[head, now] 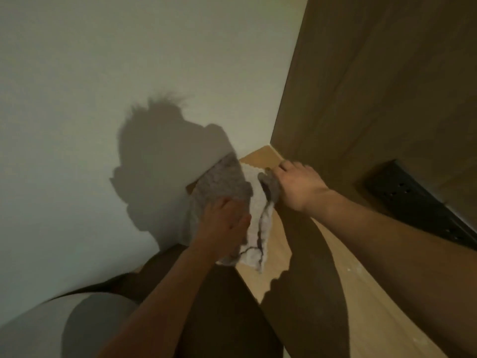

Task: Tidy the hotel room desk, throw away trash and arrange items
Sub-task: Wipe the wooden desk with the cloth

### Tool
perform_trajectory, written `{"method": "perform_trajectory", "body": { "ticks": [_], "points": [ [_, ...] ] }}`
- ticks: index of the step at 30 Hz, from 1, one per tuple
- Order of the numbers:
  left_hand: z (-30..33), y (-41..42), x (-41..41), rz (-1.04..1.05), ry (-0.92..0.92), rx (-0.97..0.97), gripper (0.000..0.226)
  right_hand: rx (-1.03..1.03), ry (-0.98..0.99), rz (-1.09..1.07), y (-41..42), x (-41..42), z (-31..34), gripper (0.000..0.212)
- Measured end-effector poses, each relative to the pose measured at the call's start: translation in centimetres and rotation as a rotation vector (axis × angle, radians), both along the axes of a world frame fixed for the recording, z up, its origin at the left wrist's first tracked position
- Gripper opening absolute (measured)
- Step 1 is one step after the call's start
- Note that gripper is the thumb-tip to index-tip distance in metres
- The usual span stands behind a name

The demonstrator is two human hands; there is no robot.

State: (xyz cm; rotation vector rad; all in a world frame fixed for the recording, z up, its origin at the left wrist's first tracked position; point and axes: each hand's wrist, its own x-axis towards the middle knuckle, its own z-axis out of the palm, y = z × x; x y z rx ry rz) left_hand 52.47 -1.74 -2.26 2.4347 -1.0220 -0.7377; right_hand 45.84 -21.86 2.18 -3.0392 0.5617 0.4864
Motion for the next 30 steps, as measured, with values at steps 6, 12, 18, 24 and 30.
{"method": "perform_trajectory", "body": {
  "ticks": [6, 12, 18, 24, 30],
  "points": [
    [-8.3, -5.7, -0.5, 0.253, -0.122, 0.297, 0.112, 0.151, 0.02, -0.204, -1.5, -2.6, -4.9, 0.064],
    [-10.6, -6.4, -0.8, 0.281, -0.275, 0.202, 0.095, 0.193, -0.032, -0.023, -2.3, -1.7, -5.7, 0.07],
    [-9.9, -3.0, 1.5, 0.269, -0.311, -0.033, 0.086, 0.233, -0.094, 0.126, 0.1, 1.6, -9.1, 0.062],
    [-12.3, -2.2, 1.7, 0.24, -0.364, 0.068, 0.08, 0.237, -0.214, 0.133, 1.1, 3.9, -13.2, 0.058],
    [-11.7, -2.0, 1.9, 0.188, -0.363, 0.114, 0.102, 0.22, -0.171, 0.117, 1.0, 3.5, -13.8, 0.063]
  ]
}}
